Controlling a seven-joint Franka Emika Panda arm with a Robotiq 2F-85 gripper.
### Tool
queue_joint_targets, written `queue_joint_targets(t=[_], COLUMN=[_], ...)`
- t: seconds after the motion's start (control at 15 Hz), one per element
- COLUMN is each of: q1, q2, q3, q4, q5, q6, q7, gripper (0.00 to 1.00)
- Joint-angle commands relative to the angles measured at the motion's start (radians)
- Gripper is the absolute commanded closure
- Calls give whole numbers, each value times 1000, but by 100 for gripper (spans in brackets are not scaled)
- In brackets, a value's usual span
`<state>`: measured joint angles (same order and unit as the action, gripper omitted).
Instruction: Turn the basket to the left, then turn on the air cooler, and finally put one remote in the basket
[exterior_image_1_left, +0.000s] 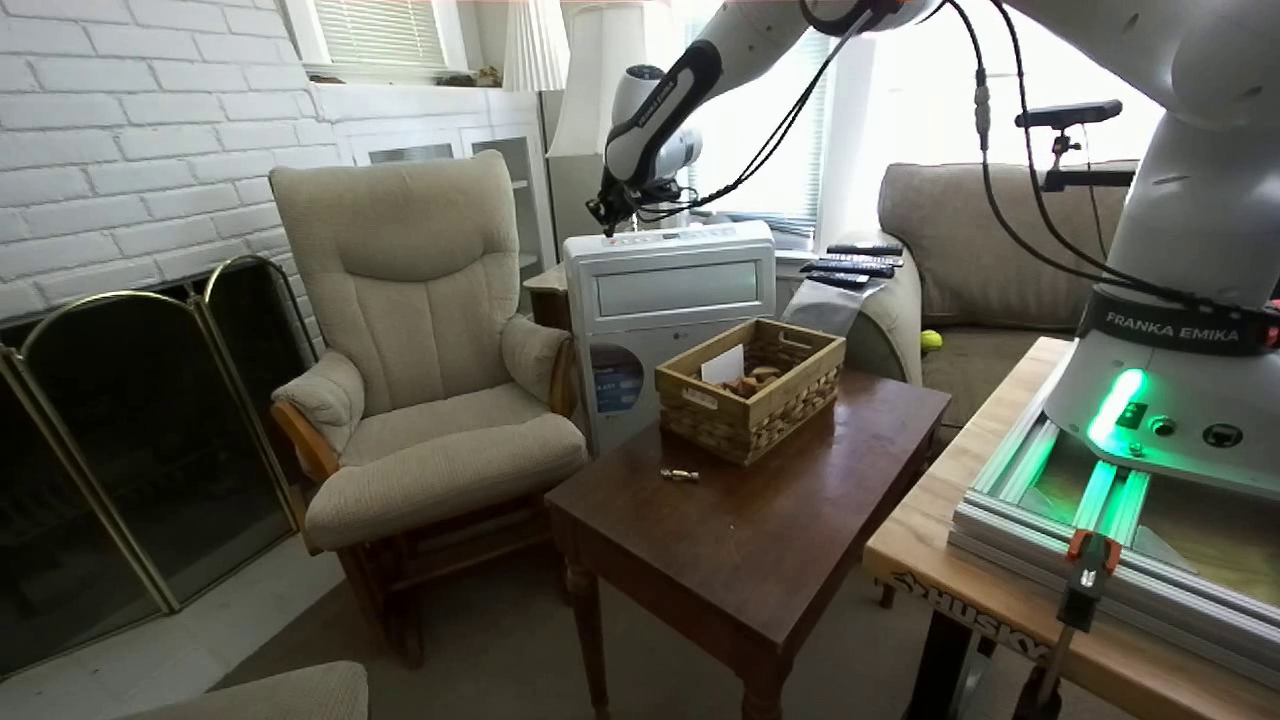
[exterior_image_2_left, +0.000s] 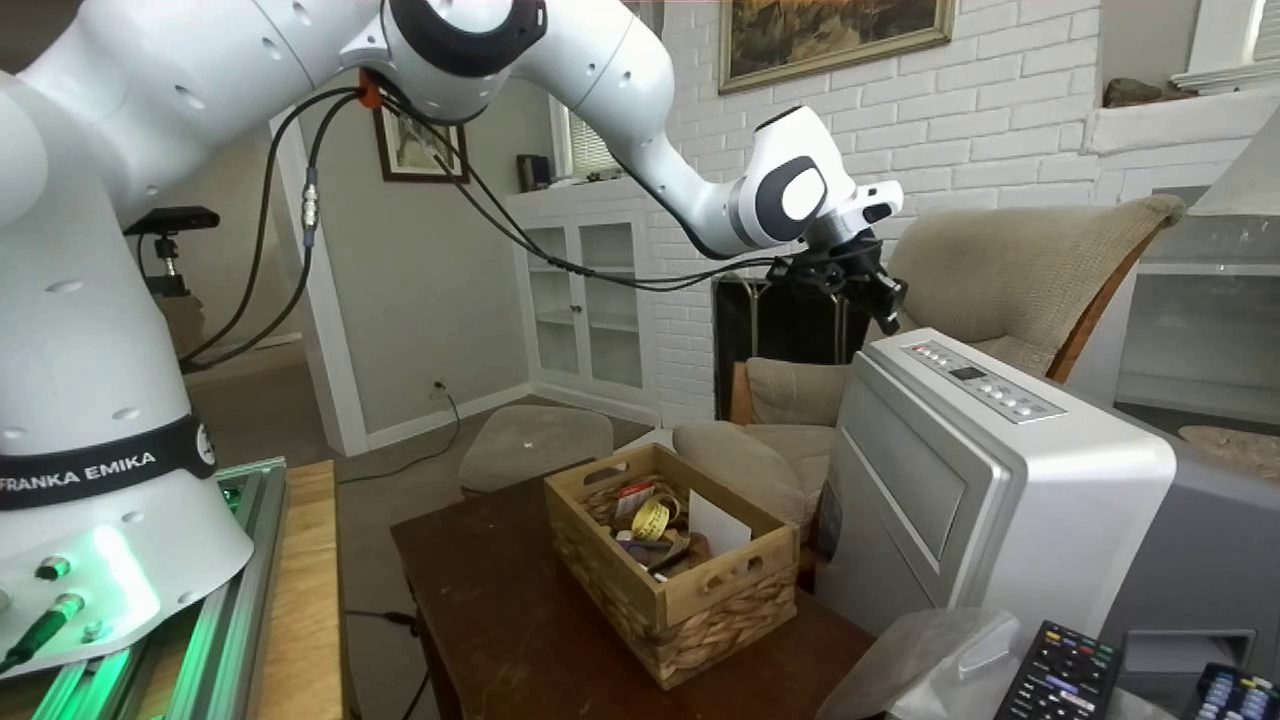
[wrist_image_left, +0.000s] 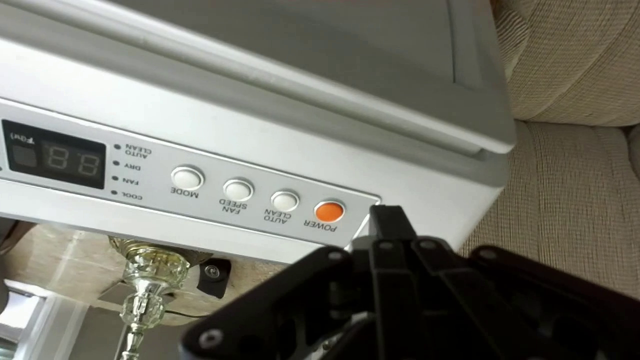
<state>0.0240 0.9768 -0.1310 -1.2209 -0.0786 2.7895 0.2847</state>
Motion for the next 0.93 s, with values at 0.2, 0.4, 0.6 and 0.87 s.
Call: queue_joint_targets(t=[0.2,0.4,0.6,0.87], q1=[6,17,25,32], q2=[128,157,175,198], q3=[-21,-53,-84,-115], q4=[173,211,238,267], q5=[22,19,16,14], q6=[-3,6,1,-7], q7=[-7,26,54,84], gripper=[100,100,100,100])
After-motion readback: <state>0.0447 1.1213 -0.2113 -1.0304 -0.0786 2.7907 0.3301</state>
